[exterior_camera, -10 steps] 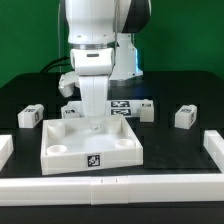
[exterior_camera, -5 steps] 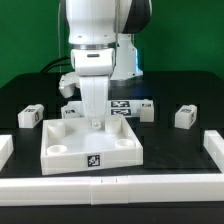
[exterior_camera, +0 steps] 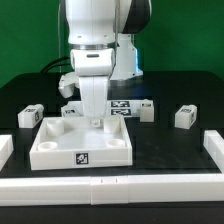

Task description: Assemble one leg

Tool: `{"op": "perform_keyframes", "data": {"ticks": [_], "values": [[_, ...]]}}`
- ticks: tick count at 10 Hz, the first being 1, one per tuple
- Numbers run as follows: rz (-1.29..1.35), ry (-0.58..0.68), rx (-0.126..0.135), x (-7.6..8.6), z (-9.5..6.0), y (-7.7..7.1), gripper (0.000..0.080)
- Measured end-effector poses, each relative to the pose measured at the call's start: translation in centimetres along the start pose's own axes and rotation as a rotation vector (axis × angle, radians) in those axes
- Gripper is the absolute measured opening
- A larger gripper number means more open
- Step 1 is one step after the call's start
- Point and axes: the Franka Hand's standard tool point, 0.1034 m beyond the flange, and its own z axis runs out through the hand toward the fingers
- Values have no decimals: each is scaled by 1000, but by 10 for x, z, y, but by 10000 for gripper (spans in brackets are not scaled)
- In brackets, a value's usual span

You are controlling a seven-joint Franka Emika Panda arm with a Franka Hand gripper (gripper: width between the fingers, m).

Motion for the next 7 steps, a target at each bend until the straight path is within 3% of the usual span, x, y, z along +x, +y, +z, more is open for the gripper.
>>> {"op": "perform_keyframes", "data": {"ticks": [3,5,7], "values": [[33,2,-1,5,0,1,60],[72,12,-1,37,0,6,60],[44,17,-2,68,0,24,60]]}}
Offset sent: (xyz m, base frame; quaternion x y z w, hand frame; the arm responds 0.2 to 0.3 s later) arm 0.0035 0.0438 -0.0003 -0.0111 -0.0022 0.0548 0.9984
